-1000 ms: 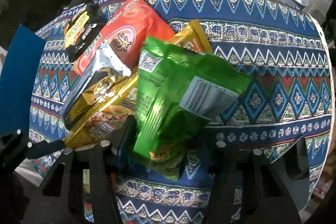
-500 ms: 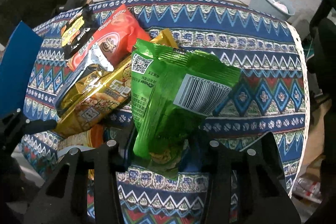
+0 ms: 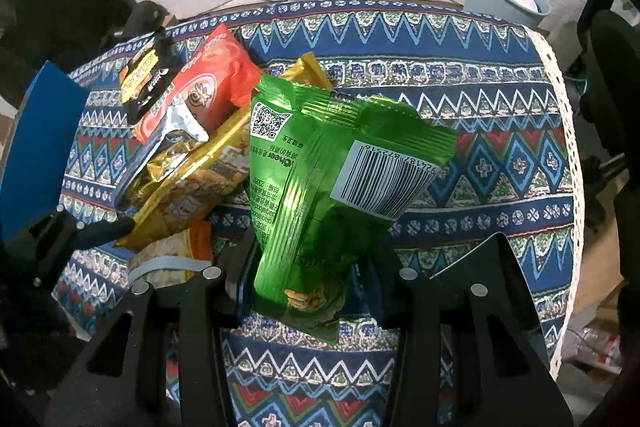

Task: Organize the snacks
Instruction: 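Grasp the green bag with the right tool while the left tool grasps the beige banded bag, then carry the green bag and beige banded bag over the cardboard box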

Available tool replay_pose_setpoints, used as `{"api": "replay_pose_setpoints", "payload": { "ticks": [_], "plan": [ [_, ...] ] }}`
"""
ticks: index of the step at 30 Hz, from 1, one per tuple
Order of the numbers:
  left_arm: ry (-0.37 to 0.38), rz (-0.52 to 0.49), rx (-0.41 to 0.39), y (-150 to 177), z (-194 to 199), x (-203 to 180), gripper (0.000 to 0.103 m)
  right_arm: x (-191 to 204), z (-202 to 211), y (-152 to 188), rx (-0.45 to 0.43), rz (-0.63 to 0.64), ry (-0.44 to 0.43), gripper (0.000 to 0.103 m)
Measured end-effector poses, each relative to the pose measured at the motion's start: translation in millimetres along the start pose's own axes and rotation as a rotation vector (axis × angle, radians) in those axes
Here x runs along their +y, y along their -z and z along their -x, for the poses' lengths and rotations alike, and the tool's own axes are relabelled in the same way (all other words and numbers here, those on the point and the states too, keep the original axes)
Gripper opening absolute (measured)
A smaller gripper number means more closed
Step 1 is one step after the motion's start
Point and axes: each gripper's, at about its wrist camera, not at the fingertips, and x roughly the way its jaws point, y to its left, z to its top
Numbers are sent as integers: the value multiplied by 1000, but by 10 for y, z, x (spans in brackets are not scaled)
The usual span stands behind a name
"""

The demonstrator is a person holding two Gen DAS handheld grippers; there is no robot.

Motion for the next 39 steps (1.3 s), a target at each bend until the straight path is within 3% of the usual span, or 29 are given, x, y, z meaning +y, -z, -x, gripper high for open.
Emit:
{"api": "replay_pose_setpoints", "payload": {
  "ticks": [5,8,20,39],
  "plan": [
    [32,12,-35,-5,120,4,27,-22,35,-5,-9,-6,-2,44],
    [27,20,-51,55,202,-3,22,-6,70,-7,-16,0,-5,44],
    [-2,82,-126,163,626,113,21,196,294,-4,-65,63,7,44],
    [-168,249,-267,339,1362,746,21,827,642,-33,-151,188,-13,44]
  ]
}}
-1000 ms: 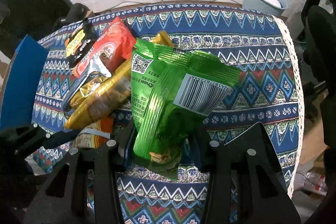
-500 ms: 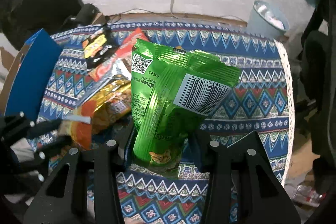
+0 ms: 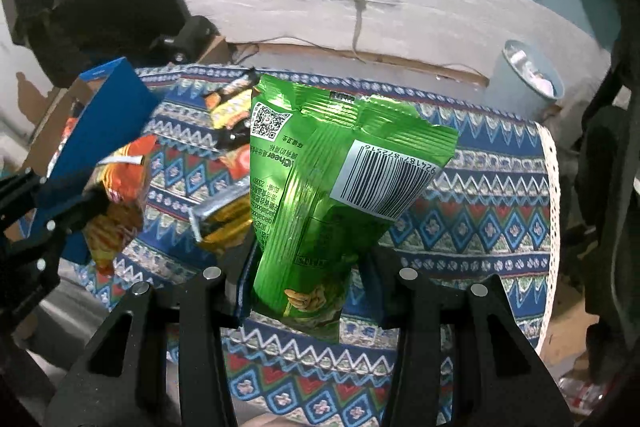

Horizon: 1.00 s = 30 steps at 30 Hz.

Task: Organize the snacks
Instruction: 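Carry the green bag and beige banded bag over the cardboard box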

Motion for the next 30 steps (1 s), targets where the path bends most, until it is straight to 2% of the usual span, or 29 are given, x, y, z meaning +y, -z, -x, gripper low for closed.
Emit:
{"api": "replay_pose_setpoints", "payload": {
  "ticks": [18,30],
  "plan": [
    [-93,123,-89,16,421,571,21,766,171,-362,-84,118,-92,44],
    [-164,208,-127,87,614,953,21,1321,151,-665,-108,194,-160,44]
  ]
}}
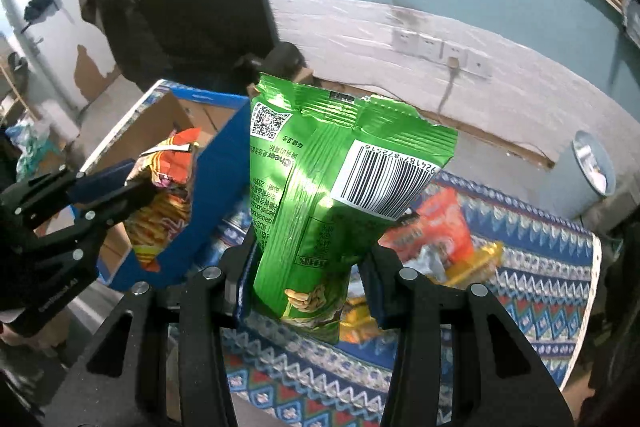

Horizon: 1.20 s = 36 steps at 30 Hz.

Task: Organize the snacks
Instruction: 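Carry the green bag and beige banded bag over the cardboard box, then open both tools to drop the bags into the box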

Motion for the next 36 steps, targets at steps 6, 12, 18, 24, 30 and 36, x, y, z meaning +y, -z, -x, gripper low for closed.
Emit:
{"api": "replay_pose_setpoints", "payload": {
  "ticks": [6,12,18,24,30,36],
  "plan": [
    [-41,50,-17,11,61,268,21,233,-114,-195,-10,42,-23,44],
    [-78,99,-29,34,126,549,21,511,-250,-382,-11,91,-53,44],
    [-121,153,-36,95,180,878,21,808,-387,-579,-14,145,-72,44],
    [-156,205,-32,165,196,1151,21,1109,-538,-716,-3,199,-100,44],
    [-201,251,-29,236,216,1446,21,1469,-781,-839,35,242,-149,44],
    [-268,295,-7,318,190,1756,21,1730,-1038,-889,91,283,-182,44]
  ]
}}
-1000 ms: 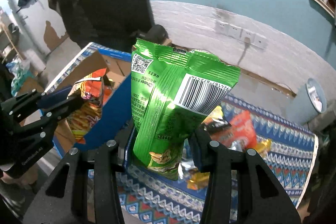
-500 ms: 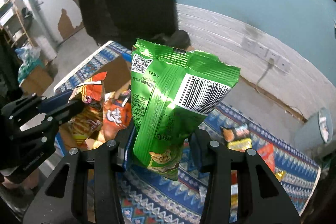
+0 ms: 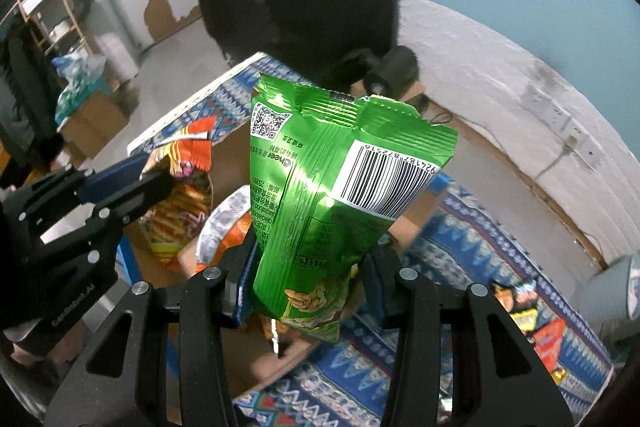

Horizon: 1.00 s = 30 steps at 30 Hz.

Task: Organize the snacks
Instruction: 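Open both tools to drop the bags into the box, then move both tools back over the remaining snacks on the cloth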

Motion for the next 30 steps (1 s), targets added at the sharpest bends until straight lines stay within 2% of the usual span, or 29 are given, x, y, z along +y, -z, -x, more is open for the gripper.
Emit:
{"api": "replay_pose_setpoints", "payload": {
  "ticks": [4,6,7,10,16,24,30],
  "plan": [
    [-13,56,31,9,-72,180,21,96,-154,-84,34,15,-25,46],
    [-28,70,46,18,-100,230,25,141,-201,-102,48,27,-31,46],
    [-41,77,50,21,-108,245,30,149,-206,-104,49,29,-33,51],
    [-61,98,46,32,-103,283,55,134,-173,-87,31,20,-23,60],
    [-73,84,29,16,-77,186,66,9,16,-64,-24,-30,-26,70],
    [-48,-1,19,4,-48,-163,71,-272,219,143,-35,-109,36,74],
    [22,-30,39,4,-53,-486,73,-594,328,432,-6,-176,87,74]
  ]
}}
